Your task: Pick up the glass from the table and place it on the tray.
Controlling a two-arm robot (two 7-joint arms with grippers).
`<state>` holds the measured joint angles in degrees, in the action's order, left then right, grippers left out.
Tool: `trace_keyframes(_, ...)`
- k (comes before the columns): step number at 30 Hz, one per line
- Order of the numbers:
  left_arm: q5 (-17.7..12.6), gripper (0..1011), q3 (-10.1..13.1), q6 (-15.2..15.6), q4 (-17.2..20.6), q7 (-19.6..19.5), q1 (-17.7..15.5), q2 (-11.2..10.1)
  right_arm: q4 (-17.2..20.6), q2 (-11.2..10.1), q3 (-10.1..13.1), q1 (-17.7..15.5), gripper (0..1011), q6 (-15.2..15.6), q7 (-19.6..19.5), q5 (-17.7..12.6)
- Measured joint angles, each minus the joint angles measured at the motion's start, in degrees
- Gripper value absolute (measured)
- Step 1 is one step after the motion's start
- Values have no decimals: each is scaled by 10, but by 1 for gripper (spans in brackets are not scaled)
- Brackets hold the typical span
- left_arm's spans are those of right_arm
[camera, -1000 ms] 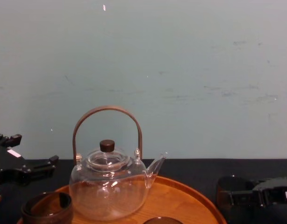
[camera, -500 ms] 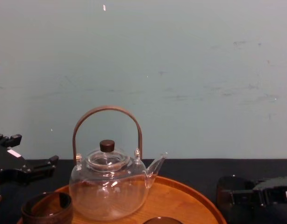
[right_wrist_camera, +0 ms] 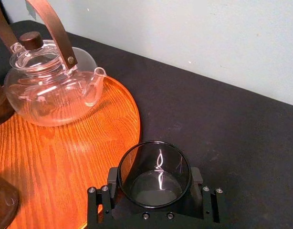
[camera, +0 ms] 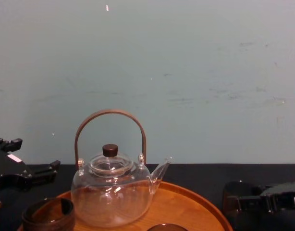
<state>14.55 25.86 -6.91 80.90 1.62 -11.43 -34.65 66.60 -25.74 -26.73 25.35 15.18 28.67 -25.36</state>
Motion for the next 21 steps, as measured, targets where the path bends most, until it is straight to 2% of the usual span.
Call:
trace_keyframes(10,0,1001,0,0,0,0,0,0,30,-12,13,-13,907,-1,8,-13)
trace_keyframes(21,0,1001,0,0,0,0,0,0,100,-46,23,-36,907,-7,22,-32)
